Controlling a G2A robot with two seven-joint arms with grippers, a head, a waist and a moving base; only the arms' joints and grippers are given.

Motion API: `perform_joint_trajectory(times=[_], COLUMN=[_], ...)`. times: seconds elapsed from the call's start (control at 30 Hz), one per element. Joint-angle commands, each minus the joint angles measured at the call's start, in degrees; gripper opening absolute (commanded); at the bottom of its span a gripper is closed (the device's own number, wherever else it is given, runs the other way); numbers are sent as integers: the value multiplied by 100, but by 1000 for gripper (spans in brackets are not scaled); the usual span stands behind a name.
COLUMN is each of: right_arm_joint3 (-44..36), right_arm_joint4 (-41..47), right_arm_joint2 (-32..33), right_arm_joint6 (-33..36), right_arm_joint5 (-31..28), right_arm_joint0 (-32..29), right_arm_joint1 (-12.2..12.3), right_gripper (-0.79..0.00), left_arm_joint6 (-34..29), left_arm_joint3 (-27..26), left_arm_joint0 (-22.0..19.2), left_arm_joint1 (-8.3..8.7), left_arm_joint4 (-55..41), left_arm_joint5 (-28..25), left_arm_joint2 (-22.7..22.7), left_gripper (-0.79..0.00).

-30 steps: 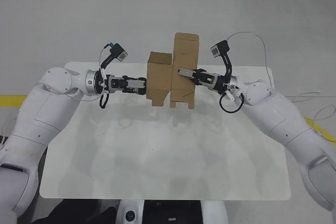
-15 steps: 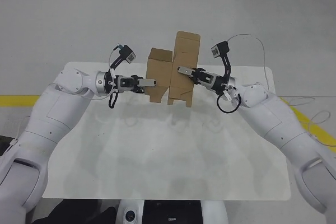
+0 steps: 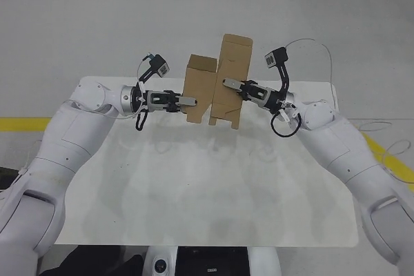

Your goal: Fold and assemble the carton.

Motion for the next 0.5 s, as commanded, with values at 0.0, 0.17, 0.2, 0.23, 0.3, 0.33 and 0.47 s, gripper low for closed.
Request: perform_joint_trajectory(times=[0.0,0.17,0.2,0.23,0.3,0.33,0.47], right_arm_joint3=[27,158,177,173,167,174,151], right_arm_joint4=[-52,-447,-577,-687,-859,-925,-949], right_arm_joint2=[91,414,473,528,630,682,899], right_arm_joint6=[37,209,314,444,754,890,1382], right_arm_joint5=[-12,-154,-148,-134,-45,20,325], right_arm_joint0=[-15,13,29,40,47,40,-34], right_arm_joint1=[6,104,138,171,242,278,401], right_gripper=[0,0,0,0,0,0,0], left_arm_joint6=[-51,-500,-621,-742,-963,-1062,-1271], left_arm_joint3=[78,305,366,420,436,418,122], left_arm_joint0=[-32,-193,-232,-269,-316,-333,-301], left_arm_joint1=[-16,-1,11,24,51,71,198], left_arm_joint4=[16,199,271,335,419,494,851], left_arm_joint5=[112,466,523,568,759,858,1067], left_arm_joint2=[-21,-100,-119,-140,-173,-185,-264], left_gripper=[-785,-785,-785,-785,-785,-785,-785])
